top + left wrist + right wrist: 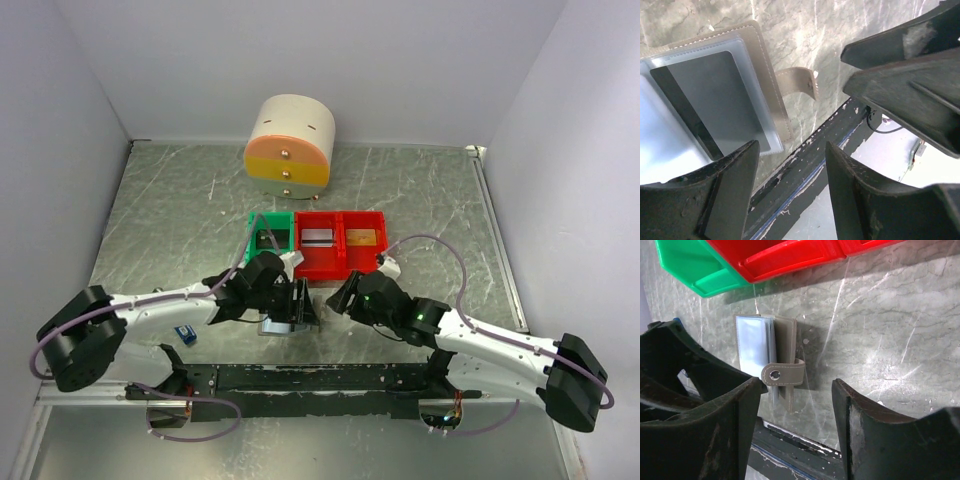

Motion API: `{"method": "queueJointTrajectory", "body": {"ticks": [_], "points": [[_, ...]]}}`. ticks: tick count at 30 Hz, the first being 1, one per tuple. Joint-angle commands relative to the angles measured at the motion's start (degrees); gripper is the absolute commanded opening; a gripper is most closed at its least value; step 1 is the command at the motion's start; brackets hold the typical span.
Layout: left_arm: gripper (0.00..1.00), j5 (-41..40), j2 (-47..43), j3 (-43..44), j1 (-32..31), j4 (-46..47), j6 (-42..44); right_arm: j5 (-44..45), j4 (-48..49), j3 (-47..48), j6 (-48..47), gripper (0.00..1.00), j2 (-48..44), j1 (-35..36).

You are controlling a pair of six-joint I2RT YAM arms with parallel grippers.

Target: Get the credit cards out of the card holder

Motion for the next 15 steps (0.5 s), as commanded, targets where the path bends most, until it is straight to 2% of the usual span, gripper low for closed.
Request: {"method": "queueJointTrajectory", "body": {"ticks": [1, 9, 15], "points": [[0.66, -5.3, -5.4, 1.0, -0.3, -5.1, 1.2, -0.2, 1.5, 0.9, -1.5, 0.57, -0.1, -0.3], [0.67, -22.2, -15.0, 1.0, -0.3, -18.3, -1.9, -6.6, 9.9, 2.6, -4.9, 0.40, 3.3, -0.4], [0.65, -29.0, -20.2, -0.2, 0.0, -24.2, -6.7, -13.3, 13.4, 6.9, -8.5, 0.26, 10.0, -0.4]]}}
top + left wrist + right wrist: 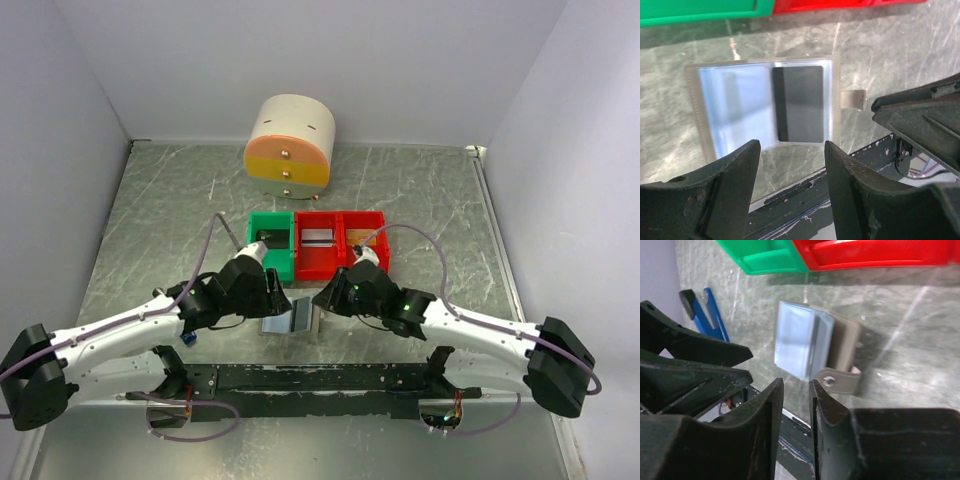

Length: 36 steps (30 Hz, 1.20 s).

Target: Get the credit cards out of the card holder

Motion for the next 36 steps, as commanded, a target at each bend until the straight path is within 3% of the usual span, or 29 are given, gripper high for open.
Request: {"method": "queueJointTrajectory", "body": {"ticks": [1, 5, 11, 19, 26, 36], "points": [[0.65, -7.8, -3.0, -0.3, 0.1, -6.5, -3.8, -6.1, 5.3, 4.4, -3.9, 0.26, 5.0, -0.3], [0.66, -8.2, -5.0, -0.9, 0.1, -7.0, -4.2, -9.7, 6.8, 8.2, -5.6, 0.23, 11.9, -0.2], [0.68, -6.2, -5.6, -1.1, 0.3, -5.5, -2.4, -7.9, -0.8, 12.7, -5.8, 0.17, 21.2, -0.2], [0.72, 7.3, 2.4, -0.3, 1.4, 5.3, 2.5, -8.5, 4.7, 5.4, -3.0, 0.16, 27.4, -1.6], [0.70, 13.0, 13.7, 1.9, 1.9, 11.6, 6.0, -5.9, 2.8, 1.8, -1.5, 0.15, 27.9, -2.5], [0.62, 12.3, 22.2, 3.8, 1.8, 11.9, 6.0, -7.9, 10.4, -5.4, 2.5, 0.15, 26.0, -2.6]]}}
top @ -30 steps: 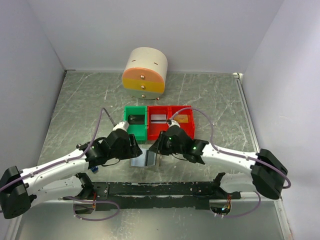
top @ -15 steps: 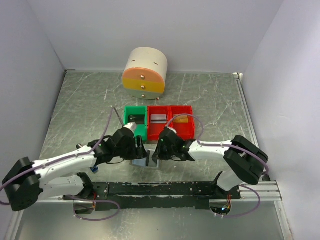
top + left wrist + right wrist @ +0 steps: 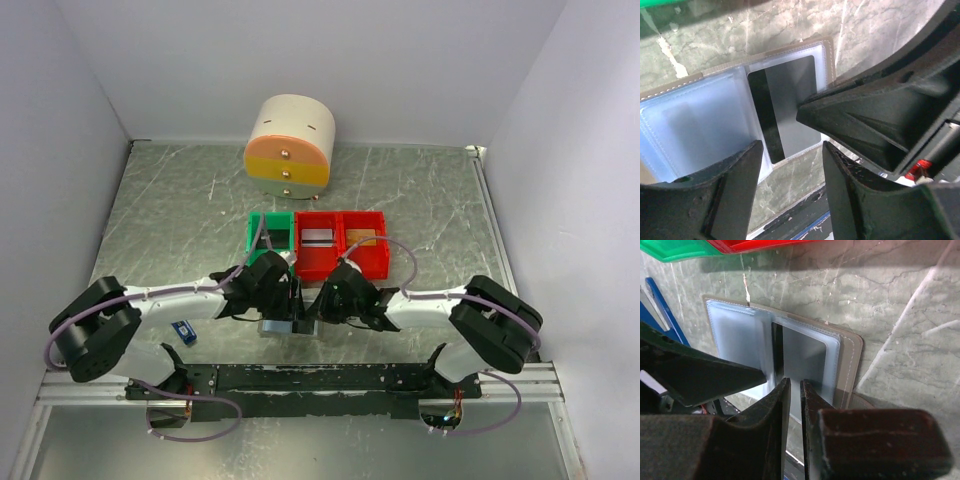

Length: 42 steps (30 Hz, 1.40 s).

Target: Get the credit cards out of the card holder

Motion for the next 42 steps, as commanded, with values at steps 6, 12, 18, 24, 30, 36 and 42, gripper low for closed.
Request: {"method": "queueJointTrajectory", "body": {"ticks": [6, 12, 18, 24, 30, 36, 42], "points": [[0.62, -4.2, 4.3, 2.0, 0.3, -3.1, 0.2, 1.8, -6.3, -5.2, 0.0, 0.17, -0.6, -0.4], [0.60, -3.5, 5.3, 0.2, 0.3, -1.6, -0.7, 2.6, -6.6, -5.5, -0.5, 0.22, -4.6, -0.4], [0.58, -0.6, 5.8, -1.5, 0.3, 1.8, -1.4, 3.6, -9.1, -4.5, -1.5, 0.23, -5.0, -0.3], [0.49, 0.8, 5.4, -2.0, 0.3, 4.7, -2.5, 2.0, -8.2, -3.7, -1.5, 0.14, -1.3, -0.4], [0.45, -1.2, 3.3, -2.6, 0.3, 3.7, -4.1, 2.7, -9.6, -3.4, -1.6, 0.12, -2.2, -0.4], [0.42, -1.3, 0.7, -4.3, 0.4, 5.8, -6.0, 2.9, -12.1, -1.7, -3.3, 0.14, -3.9, -0.4], [0.40, -2.5, 0.2, -4.2, 0.5, 4.7, -5.7, 2.6, -17.4, 3.3, -7.8, 0.15, -5.3, -0.4]]}}
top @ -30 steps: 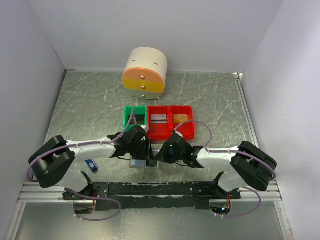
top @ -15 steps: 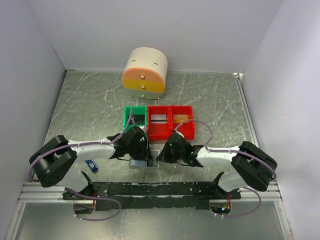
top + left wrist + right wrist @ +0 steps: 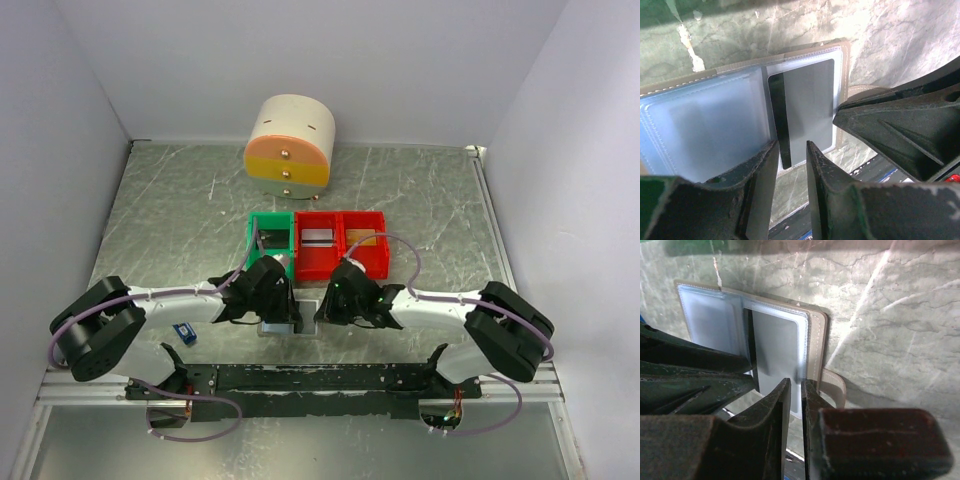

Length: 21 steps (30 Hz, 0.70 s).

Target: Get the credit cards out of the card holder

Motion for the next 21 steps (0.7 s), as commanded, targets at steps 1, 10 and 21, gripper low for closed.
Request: {"method": "queueJointTrajectory", "body": {"ticks": [1, 10, 21], "points": [[0.40, -1.8, -1.2, -0.7, 0.2, -0.2, -0.3, 1.7, -8.4, 2.9, -4.8, 0.16, -1.4, 0.1], [0.41, -2.1, -1.6, -0.7, 0.2, -0.8, -0.3, -2.5, -6.1, 6.4, -7.0, 0.14, -1.0, 0.3], [0.41, -2.6, -1.9, 0.0, 0.2, -2.7, 0.1, 8.8, -18.7, 11.6, -4.0, 0.24, -2.2, 0.7]]}}
